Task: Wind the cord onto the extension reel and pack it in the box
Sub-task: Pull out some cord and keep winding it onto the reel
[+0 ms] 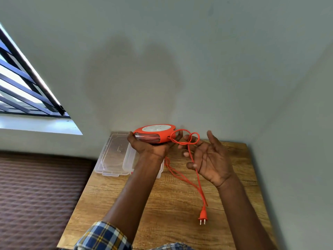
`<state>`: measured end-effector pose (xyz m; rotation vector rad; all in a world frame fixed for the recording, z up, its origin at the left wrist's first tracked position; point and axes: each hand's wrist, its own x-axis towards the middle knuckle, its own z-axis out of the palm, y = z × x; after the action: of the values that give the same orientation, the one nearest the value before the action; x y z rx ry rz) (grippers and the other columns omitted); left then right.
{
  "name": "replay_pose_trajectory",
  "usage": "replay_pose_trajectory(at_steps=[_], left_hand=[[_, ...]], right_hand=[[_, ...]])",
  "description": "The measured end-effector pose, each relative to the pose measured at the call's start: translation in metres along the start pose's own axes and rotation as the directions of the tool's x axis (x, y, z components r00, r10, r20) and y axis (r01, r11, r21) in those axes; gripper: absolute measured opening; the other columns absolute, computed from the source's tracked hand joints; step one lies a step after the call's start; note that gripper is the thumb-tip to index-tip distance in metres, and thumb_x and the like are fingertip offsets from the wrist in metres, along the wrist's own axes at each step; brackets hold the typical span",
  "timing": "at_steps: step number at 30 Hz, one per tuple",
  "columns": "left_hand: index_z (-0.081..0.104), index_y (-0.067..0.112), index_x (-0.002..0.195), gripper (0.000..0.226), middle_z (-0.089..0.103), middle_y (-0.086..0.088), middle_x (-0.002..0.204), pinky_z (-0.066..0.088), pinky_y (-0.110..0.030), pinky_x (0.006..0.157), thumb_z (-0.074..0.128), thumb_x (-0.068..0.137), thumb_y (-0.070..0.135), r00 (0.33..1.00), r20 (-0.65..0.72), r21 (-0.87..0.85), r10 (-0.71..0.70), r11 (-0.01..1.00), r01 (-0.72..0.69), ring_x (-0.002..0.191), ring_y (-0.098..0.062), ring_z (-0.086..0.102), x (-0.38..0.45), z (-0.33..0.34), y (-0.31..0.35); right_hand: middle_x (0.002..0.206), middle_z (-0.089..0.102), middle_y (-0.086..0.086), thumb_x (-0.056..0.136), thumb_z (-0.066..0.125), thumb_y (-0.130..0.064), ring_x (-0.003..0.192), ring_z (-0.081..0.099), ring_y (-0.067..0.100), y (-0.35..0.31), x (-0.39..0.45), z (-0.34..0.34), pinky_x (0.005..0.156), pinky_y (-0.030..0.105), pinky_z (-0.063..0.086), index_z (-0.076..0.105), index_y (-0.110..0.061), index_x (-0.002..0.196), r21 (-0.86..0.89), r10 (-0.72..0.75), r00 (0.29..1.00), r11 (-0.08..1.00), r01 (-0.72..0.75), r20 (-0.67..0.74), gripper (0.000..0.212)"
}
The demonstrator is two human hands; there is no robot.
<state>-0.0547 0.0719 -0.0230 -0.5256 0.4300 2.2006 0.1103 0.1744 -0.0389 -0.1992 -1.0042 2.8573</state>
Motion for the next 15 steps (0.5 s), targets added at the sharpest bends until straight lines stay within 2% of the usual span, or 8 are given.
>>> replay_pose_trajectory(at_steps=[3,5,7,11,13,15], left_hand=[[0.053,0.013,0.147,0.088,0.050,-0.035,0.145,0.034,-0.079,0.107,0.037,0.088,0.076,1.000,-0.014,0.006,0.000,1.000,0.000,0.131,-0.061,0.047,-0.002,0.000,-0.001],[0.052,0.015,0.148,0.088,0.051,-0.034,0.144,0.043,-0.077,0.091,0.038,0.088,0.077,1.000,-0.021,0.013,-0.004,1.000,0.004,0.126,-0.059,0.049,-0.007,0.000,-0.003],[0.052,0.016,0.149,0.088,0.050,-0.033,0.145,0.046,-0.074,0.078,0.038,0.087,0.077,1.000,-0.016,0.016,-0.014,1.000,0.014,0.123,-0.059,0.050,-0.010,-0.002,-0.004],[0.054,0.015,0.147,0.088,0.052,-0.034,0.144,0.047,-0.075,0.075,0.039,0.086,0.077,0.999,0.005,-0.006,-0.039,0.999,0.039,0.122,-0.060,0.051,-0.013,-0.002,-0.008],[0.054,0.017,0.149,0.090,0.052,-0.034,0.145,0.049,-0.075,0.075,0.041,0.084,0.077,0.999,0.013,-0.024,-0.049,0.998,0.050,0.125,-0.061,0.051,-0.015,-0.002,-0.010],[0.052,0.017,0.152,0.092,0.049,-0.035,0.148,0.046,-0.079,0.085,0.042,0.083,0.077,0.997,0.031,-0.037,-0.073,0.997,0.074,0.130,-0.064,0.046,-0.016,-0.003,-0.010]], right_hand=[[0.112,0.070,0.011,0.081,0.083,-0.046,0.089,0.065,0.020,0.008,0.001,0.005,0.057,0.025,0.047,0.072,-0.008,0.119,-0.080,-0.095,0.982,0.993,0.083,-0.162,0.055],[0.102,0.075,0.004,0.082,0.079,-0.045,0.084,0.069,0.015,0.011,0.000,0.008,0.059,0.024,0.049,0.080,-0.016,0.104,-0.173,-0.131,0.956,0.981,0.087,-0.262,0.037],[0.096,0.076,0.003,0.086,0.074,-0.040,0.082,0.071,0.013,0.009,-0.003,0.012,0.058,0.025,0.052,0.081,-0.019,0.098,-0.240,-0.149,0.935,0.968,0.072,-0.322,0.026],[0.080,0.068,0.002,0.073,0.088,-0.029,0.066,0.065,0.012,0.006,-0.004,0.018,0.055,0.027,0.053,0.078,-0.023,0.088,-0.349,-0.178,0.898,0.937,0.029,-0.402,0.019],[0.062,0.058,0.003,0.079,0.084,-0.021,0.050,0.054,0.014,0.009,-0.001,0.019,0.051,0.027,0.048,0.073,-0.020,0.082,-0.398,-0.234,0.832,0.917,0.017,-0.503,0.012],[0.049,0.046,0.004,0.083,0.075,-0.009,0.038,0.041,0.016,0.011,0.001,0.018,0.047,0.026,0.039,0.065,-0.013,0.080,-0.498,-0.356,0.722,0.867,0.017,-0.594,0.012]])
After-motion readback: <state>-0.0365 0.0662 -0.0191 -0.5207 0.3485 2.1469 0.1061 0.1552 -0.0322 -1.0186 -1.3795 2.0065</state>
